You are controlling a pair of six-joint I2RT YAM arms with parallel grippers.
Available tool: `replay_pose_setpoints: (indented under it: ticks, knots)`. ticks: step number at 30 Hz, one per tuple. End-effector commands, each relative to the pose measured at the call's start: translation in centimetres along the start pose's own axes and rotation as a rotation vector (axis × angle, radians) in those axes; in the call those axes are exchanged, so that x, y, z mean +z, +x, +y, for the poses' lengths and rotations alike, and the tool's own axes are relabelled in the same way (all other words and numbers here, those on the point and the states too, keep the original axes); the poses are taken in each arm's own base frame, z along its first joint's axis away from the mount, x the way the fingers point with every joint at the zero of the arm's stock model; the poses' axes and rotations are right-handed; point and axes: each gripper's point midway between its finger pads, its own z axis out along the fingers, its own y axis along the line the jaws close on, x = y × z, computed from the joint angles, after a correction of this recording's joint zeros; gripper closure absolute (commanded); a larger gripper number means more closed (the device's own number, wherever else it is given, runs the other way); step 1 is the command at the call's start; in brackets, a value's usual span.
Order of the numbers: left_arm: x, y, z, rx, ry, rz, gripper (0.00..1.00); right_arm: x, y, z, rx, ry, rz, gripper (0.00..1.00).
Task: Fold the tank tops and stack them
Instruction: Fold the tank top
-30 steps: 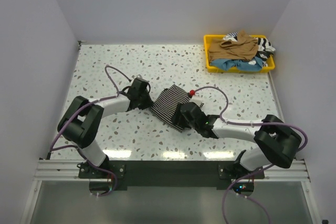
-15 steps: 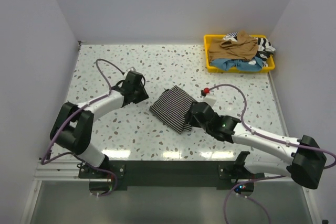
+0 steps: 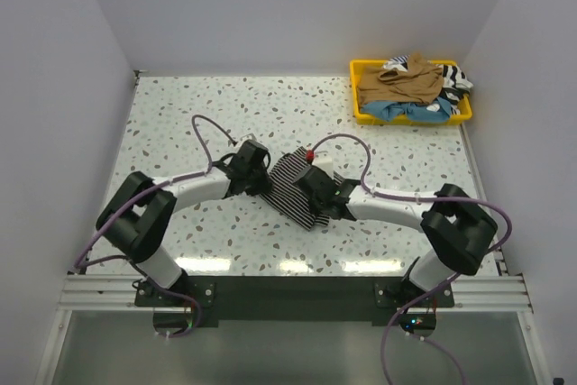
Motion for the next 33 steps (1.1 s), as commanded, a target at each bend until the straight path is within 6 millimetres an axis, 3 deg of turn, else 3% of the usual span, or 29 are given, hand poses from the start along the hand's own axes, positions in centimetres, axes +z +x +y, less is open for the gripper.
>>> replay_pose_setpoints:
  ticks: [1, 5, 7, 10, 12, 13, 14, 15, 17, 18, 20, 22, 24, 26, 27, 28, 30, 33]
  knots:
    - [2.0, 0.0, -0.1, -0.027, -0.001, 0.004, 0.73, 0.0, 2.1, -0.4, 0.013, -0.029, 0.046, 0.96]
    - [3.3, -0.2, -0.1, -0.018, -0.015, 0.012, 0.74, 0.6, 4.7, 0.6, 0.041, -0.093, 0.106, 0.96]
    - [3.8, -1.4, -0.5, -0.006, -0.012, -0.002, 0.74, 0.6, 5.9, 1.9, 0.062, -0.145, 0.15, 0.97]
    - [4.6, -3.8, -1.4, 0.024, -0.003, -0.022, 0.73, 0.1, 6.1, 4.9, 0.114, -0.249, 0.173, 0.97]
    - [5.1, -5.6, -2.4, 0.031, 0.023, -0.017, 0.72, 0.1, 5.2, 7.6, 0.18, -0.311, 0.169, 0.96]
    - [5.6, -7.4, -4.0, 0.057, 0.058, -0.034, 0.71, -0.1, 5.0, 8.8, 0.2, -0.338, 0.17, 0.95]
    - [5.6, -7.9, -5.1, 0.071, 0.1, -0.01, 0.69, 0.0, 3.9, 10.2, 0.245, -0.364, 0.16, 0.94]
    - [5.4, -10.4, -6.6, 0.086, 0.129, -0.041, 0.66, 0.0, 3.5, 10.9, 0.26, -0.379, 0.156, 0.9]
    - [4.4, -11.8, -7.2, 0.111, 0.131, -0.045, 0.59, -0.5, 1.4, 11.7, 0.286, -0.386, 0.12, 0.88]
    - [3.0, -13.3, -8.1, 0.127, 0.148, -0.086, 0.54, -1.0, 0.5, 11.8, 0.291, -0.39, 0.097, 0.85]
    - [1.6, -14.2, -7.8, 0.127, 0.136, -0.115, 0.51, -2.1, -1.2, 11.5, 0.288, -0.385, 0.049, 0.8]
    - [0.2, -13.7, -7.2, 0.118, 0.146, -0.113, 0.49, -3.8, -2.5, 10.9, 0.282, -0.387, 0.021, 0.75]
    - [-0.6, -12.1, -6.1, 0.105, 0.15, -0.089, 0.49, -5.4, -3.8, 10.0, 0.28, -0.38, -0.021, 0.72]
    - [-1.0, -10.8, -6.0, 0.095, 0.195, -0.071, 0.49, -6.1, -3.5, 8.4, 0.273, -0.34, -0.023, 0.68]
    - [-1.3, -9.5, -5.1, 0.083, 0.196, -0.048, 0.49, -7.0, -4.6, 7.2, 0.287, -0.317, -0.077, 0.66]
    - [-1.6, -9.0, -5.2, 0.079, 0.217, -0.041, 0.5, -7.0, -3.9, 5.8, 0.267, -0.262, -0.07, 0.6]
    - [-2.4, -7.6, -4.6, 0.073, 0.233, -0.03, 0.5, -6.8, -4.5, 3.3, 0.252, -0.174, -0.109, 0.53]
    - [-4.1, -7.2, -4.7, 0.083, 0.262, -0.05, 0.49, -5.4, -4.1, 0.6, 0.241, -0.102, -0.076, 0.45]
